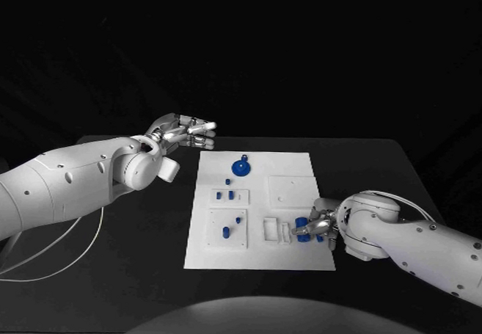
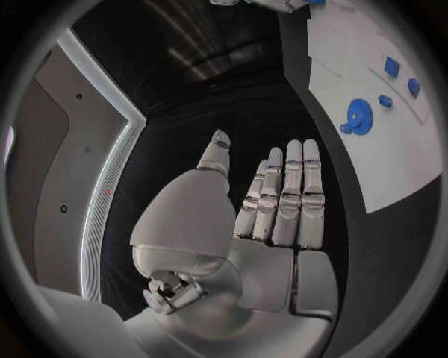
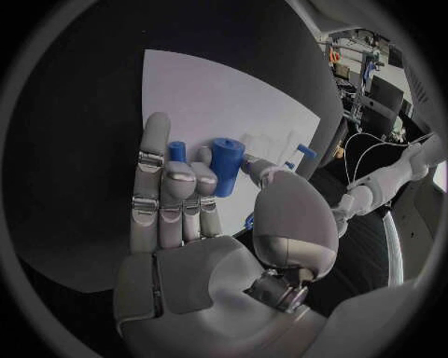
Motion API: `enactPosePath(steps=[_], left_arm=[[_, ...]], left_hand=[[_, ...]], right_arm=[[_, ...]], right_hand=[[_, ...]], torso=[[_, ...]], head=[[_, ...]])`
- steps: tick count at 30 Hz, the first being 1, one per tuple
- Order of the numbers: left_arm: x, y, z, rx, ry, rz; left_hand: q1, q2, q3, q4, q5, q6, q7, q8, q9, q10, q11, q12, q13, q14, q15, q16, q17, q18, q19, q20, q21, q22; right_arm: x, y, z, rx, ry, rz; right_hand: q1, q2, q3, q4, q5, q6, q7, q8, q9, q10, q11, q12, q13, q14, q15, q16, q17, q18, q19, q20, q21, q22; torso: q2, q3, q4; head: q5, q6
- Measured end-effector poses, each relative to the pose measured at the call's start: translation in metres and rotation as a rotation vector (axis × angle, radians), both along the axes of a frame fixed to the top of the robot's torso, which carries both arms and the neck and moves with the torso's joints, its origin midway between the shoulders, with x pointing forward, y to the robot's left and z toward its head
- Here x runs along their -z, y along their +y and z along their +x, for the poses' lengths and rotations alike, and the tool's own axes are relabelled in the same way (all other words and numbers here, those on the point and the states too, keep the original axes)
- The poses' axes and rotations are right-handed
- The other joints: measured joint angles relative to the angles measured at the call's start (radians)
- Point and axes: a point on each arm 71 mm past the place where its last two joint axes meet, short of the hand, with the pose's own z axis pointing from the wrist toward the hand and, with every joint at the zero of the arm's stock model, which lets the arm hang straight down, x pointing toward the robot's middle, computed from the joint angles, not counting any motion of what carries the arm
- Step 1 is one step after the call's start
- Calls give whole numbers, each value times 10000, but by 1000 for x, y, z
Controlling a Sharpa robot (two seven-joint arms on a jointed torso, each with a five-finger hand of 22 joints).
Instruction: Assemble the parts on the task board
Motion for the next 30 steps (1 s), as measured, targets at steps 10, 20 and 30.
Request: enactPosePath(steps=[10, 20, 30], left_arm=[[0, 0, 0, 55, 29, 56], [1, -1, 0, 96, 36, 101], [1, -2, 0, 120, 48, 129]], left_hand=[[2, -1, 0, 0, 45, 0, 0, 0, 1, -34, 35, 0, -1, 0, 0, 0, -1, 0, 0, 0, 0, -18], [2, -1, 0, 0, 44, -75, 2, 0, 1, -36, 35, 0, -2, 0, -1, 0, 9, 0, 0, 0, 0, -39], [2, -1, 0, 0, 42, -74, 2, 0, 2, -36, 35, 0, -2, 1, -1, 0, 8, 0, 0, 0, 0, -67]], right_arm=[[-6, 6, -7, 117, 132, 544], [-28, 12, 3, 411, 12, 1311], [-31, 32, 3, 309, 250, 1884]], right_hand=[[-324, 324, -373, -375, 1095, -80, -71, 41, 85, -62, -57, 36, 12, -2, 2, 0, -5, -1, 0, 0, 53, 0], [-327, 322, -473, -477, 1442, -80, -72, 41, 89, -61, -55, 35, 11, 7, -7, 0, 2, -1, 0, 1, 52, 1], [-329, 319, -541, -545, 1594, -81, -72, 40, 85, -59, -54, 34, 21, 0, -43, 0, 2, -2, 0, 2, 51, 2]], torso=[[-4, 2, -12], [-4, -5, -1], [-4, -11, 4]], head=[[15, 18], [2, 57], [41, 43]])
